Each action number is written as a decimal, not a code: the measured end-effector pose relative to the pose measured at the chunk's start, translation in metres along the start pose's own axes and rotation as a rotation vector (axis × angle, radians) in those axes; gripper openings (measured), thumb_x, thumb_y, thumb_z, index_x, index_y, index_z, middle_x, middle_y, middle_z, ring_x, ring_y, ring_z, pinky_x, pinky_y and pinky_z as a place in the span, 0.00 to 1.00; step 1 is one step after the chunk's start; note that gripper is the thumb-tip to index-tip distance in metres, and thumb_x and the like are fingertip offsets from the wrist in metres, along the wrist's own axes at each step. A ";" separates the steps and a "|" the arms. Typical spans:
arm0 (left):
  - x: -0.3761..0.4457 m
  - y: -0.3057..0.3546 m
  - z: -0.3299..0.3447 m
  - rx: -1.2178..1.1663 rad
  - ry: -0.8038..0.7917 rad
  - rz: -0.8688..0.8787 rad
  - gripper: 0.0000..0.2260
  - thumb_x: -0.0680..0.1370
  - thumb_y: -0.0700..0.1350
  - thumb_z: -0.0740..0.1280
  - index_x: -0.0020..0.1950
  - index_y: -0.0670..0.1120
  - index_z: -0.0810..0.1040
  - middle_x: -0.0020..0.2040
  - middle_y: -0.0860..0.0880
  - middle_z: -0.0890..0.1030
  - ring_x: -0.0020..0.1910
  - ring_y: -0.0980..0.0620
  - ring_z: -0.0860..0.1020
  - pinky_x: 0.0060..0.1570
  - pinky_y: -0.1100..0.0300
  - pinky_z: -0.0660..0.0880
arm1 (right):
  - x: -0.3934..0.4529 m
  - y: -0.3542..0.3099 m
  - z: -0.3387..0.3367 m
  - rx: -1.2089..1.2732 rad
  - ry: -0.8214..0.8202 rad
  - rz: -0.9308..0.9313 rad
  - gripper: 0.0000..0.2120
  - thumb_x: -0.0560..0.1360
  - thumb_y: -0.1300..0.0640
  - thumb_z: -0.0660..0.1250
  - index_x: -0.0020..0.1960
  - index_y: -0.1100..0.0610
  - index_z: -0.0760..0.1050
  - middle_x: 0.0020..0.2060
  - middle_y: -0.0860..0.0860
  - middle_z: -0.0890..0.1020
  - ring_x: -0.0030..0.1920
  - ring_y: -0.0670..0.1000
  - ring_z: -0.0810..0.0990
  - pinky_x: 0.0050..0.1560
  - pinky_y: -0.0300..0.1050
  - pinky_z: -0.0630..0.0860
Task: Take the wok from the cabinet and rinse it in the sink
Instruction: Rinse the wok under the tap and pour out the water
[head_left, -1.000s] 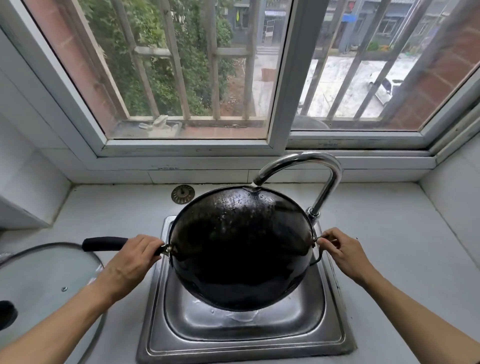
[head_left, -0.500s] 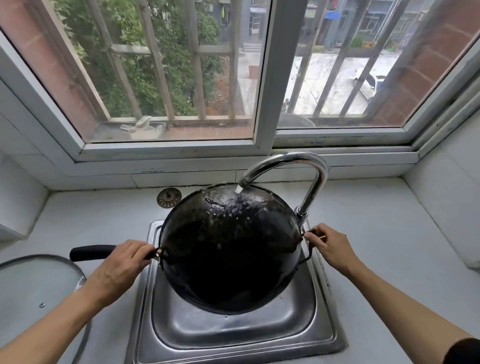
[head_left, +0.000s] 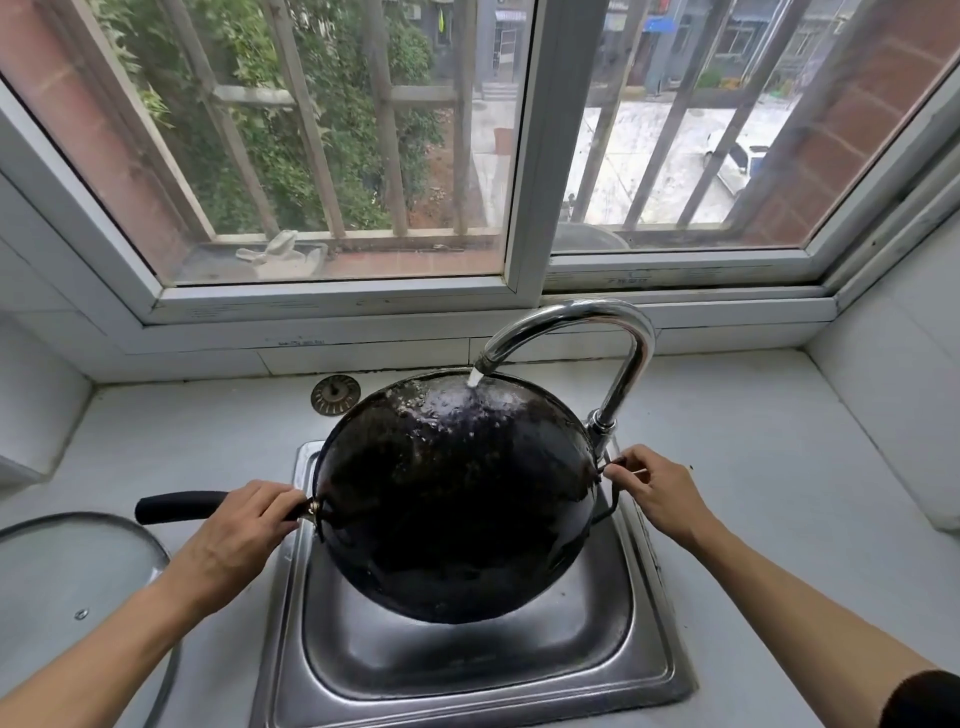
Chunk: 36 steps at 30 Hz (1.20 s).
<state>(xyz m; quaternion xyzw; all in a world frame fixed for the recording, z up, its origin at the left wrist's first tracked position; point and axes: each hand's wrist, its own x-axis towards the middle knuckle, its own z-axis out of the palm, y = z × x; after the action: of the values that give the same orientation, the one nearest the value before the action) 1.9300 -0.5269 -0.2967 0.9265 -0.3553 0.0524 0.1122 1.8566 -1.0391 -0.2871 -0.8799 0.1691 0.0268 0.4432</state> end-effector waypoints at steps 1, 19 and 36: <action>0.000 0.000 0.000 -0.002 0.000 0.000 0.13 0.78 0.48 0.58 0.58 0.44 0.74 0.50 0.48 0.77 0.47 0.46 0.76 0.48 0.53 0.74 | 0.000 0.001 0.001 0.000 0.000 0.002 0.07 0.74 0.47 0.71 0.44 0.50 0.78 0.39 0.50 0.84 0.43 0.51 0.83 0.44 0.41 0.76; 0.032 0.005 -0.007 0.031 0.043 0.104 0.11 0.76 0.45 0.64 0.58 0.43 0.74 0.51 0.47 0.78 0.48 0.46 0.75 0.47 0.51 0.75 | 0.002 0.013 -0.009 0.028 0.034 0.078 0.08 0.75 0.48 0.69 0.47 0.51 0.79 0.39 0.49 0.85 0.36 0.41 0.81 0.40 0.39 0.73; 0.000 -0.021 -0.003 0.025 -0.006 -0.013 0.14 0.78 0.49 0.59 0.59 0.44 0.74 0.51 0.47 0.77 0.47 0.45 0.76 0.47 0.50 0.75 | 0.016 -0.012 0.011 -0.026 0.012 0.031 0.09 0.74 0.46 0.71 0.45 0.52 0.79 0.39 0.48 0.84 0.42 0.47 0.82 0.41 0.38 0.72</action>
<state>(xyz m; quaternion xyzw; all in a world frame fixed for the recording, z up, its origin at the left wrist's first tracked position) 1.9435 -0.5110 -0.2970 0.9302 -0.3491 0.0535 0.0999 1.8766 -1.0282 -0.2880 -0.8830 0.1847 0.0307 0.4304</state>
